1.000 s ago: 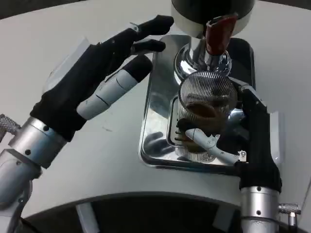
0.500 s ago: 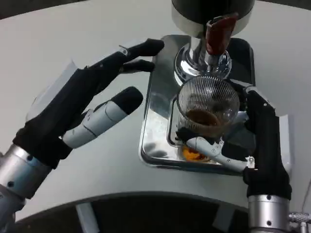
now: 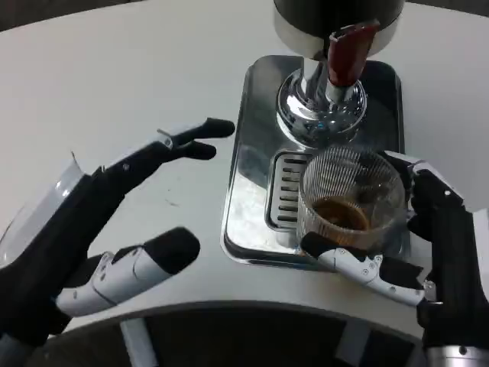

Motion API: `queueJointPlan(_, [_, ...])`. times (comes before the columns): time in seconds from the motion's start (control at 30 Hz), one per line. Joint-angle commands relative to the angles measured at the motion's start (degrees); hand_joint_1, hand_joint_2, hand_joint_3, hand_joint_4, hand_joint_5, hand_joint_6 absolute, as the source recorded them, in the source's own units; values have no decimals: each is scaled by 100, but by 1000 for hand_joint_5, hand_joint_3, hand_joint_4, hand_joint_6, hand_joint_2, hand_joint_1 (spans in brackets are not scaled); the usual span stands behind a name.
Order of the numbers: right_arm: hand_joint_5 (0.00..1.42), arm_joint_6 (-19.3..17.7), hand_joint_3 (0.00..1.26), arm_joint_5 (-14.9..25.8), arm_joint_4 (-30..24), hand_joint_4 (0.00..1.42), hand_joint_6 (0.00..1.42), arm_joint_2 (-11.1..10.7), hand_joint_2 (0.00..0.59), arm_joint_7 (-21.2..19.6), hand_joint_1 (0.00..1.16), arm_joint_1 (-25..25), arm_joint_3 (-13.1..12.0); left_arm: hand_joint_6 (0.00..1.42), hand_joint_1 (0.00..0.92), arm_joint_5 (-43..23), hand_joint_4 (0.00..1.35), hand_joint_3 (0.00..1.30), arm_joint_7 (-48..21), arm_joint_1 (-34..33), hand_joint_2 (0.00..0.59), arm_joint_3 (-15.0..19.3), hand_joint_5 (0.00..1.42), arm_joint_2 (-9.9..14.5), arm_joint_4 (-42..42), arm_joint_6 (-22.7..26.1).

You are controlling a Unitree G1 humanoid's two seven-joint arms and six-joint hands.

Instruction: Grasp the cup under the faucet to collect the drink, then remove the cup.

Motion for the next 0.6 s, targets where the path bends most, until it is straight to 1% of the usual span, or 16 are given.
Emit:
queueJointPlan(0.03, [1023, -235, 789, 193, -531, 835, 1085, -51, 116, 208, 1000, 382, -1, 177, 0, 83, 175, 259, -154, 509, 87, 231, 247, 138, -105, -577])
queueJointPlan(0.17, [1035, -221, 797, 346, -880, 843, 1089, -106, 116, 442, 999, 707, -17, 177, 0, 105, 174, 260, -249, 844, 87, 381, 247, 223, -52, -1026])
queueJointPlan(0.3, [1036, -205, 800, 584, -1375, 845, 1091, -210, 116, 760, 999, 1175, -10, 176, 0, 269, 174, 258, -402, 1290, 88, 661, 245, 395, 129, -1957])
queueJointPlan(0.4, [1036, -179, 800, 691, -1632, 845, 1092, -265, 116, 949, 998, 1388, -31, 176, 0, 318, 174, 255, -417, 1483, 89, 808, 244, 479, 257, -2450])
queueJointPlan(0.5, [1044, -149, 806, 813, -1852, 845, 1093, -325, 116, 1131, 998, 1599, -62, 173, 0, 313, 174, 253, -434, 1652, 89, 931, 243, 554, 343, -2785])
queueJointPlan(0.6, [1047, -105, 808, 1067, -2142, 845, 1094, -467, 113, 1397, 998, 1892, -101, 168, 0, 298, 172, 252, -441, 1796, 90, 1046, 239, 630, 391, -3035])
